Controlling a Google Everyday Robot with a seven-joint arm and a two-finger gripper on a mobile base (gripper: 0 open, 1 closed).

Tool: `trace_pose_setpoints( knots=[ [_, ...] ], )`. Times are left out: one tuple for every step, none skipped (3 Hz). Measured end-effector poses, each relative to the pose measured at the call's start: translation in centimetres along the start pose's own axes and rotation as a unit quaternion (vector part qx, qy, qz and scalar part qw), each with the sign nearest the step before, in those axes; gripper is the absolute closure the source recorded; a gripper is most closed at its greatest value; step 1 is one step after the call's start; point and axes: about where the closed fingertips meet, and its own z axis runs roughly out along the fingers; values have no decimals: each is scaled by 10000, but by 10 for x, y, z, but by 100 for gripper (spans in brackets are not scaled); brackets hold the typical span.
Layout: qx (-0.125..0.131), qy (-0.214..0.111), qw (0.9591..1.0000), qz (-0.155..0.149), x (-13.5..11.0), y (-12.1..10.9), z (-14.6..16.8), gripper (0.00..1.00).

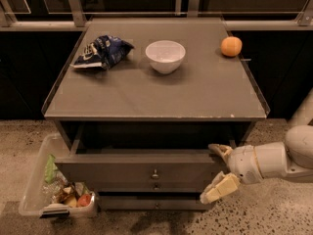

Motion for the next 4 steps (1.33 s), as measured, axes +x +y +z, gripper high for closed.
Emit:
trace_pose_setpoints(
  knots=[
    [35,0,10000,-15,-1,-2,-1,0],
    [271,47,9994,-209,-16,-12,-14,0],
    [480,111,9982,-353,-33,-15,-26,0],
    [484,113,9981,-360,-34,-15,-26,0]
  ],
)
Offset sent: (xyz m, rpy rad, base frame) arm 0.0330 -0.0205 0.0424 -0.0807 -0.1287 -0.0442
